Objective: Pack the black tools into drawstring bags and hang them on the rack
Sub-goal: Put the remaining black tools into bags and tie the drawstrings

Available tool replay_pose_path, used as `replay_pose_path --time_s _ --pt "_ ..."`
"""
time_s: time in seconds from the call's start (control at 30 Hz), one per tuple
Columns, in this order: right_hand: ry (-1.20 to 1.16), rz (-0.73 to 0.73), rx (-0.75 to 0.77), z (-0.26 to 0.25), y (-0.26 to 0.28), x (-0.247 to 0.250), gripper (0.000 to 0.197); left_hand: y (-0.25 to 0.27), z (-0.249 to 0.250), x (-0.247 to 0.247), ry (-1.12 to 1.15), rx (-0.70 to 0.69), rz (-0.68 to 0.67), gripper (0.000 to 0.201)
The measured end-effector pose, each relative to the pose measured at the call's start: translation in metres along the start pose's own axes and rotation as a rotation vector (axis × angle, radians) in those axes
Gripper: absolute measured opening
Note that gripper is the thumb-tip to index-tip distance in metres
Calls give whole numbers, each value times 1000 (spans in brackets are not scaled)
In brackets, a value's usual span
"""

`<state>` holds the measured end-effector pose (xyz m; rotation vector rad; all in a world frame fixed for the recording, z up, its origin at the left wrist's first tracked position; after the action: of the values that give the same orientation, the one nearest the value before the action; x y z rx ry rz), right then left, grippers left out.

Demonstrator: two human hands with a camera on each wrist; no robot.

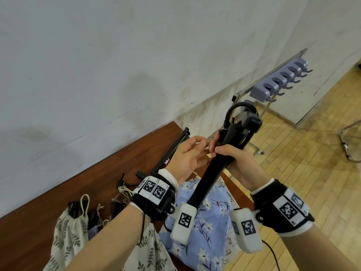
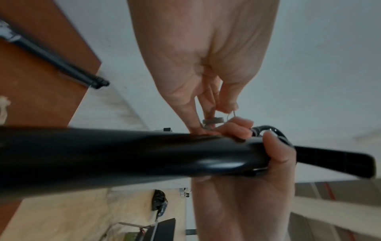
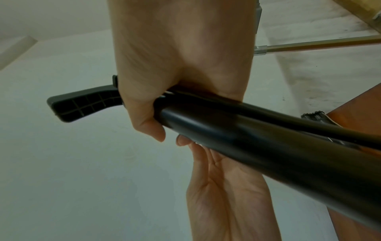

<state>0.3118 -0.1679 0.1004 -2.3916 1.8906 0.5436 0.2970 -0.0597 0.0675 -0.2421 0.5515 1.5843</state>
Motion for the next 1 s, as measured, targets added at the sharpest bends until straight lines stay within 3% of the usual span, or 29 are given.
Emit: replay_pose_path --time_s 0.23,0.43,0.67,0.77,0.83,0.9,1.0 --pt "98 -15 48 -5 -1 -4 25 -4 -1 2 133 54 -21 11" --pt "151 28 85 1 -8 2 18 -10 -1 6 41 43 3 11" --pt "62 126 59 22 -12 7 24 -14 -9 15 -28 43 168 9" --pt "125 126 39 26 -13 9 22 -15 -12 16 -112 43 214 10" --pt "148 97 0 26 -12 8 23 -14 -13 18 -145 41 212 12" --pt "138 66 -27 26 -11 6 36 -15 -13 20 -144 53 199 14" --pt "218 77 -1 23 -9 2 24 -18 -16 26 -144 75 190 17"
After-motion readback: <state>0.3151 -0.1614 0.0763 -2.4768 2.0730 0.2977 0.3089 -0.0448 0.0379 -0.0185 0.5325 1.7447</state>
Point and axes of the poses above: each hand's wrist, its own y-axis away from the middle knuckle, its own x-axis out of the back of the hand, z = x × y, the point moved 7 cm from there along -y, towards the middle knuckle, and after that the axes turned 13 degrees about z, right-handed, at the moved point
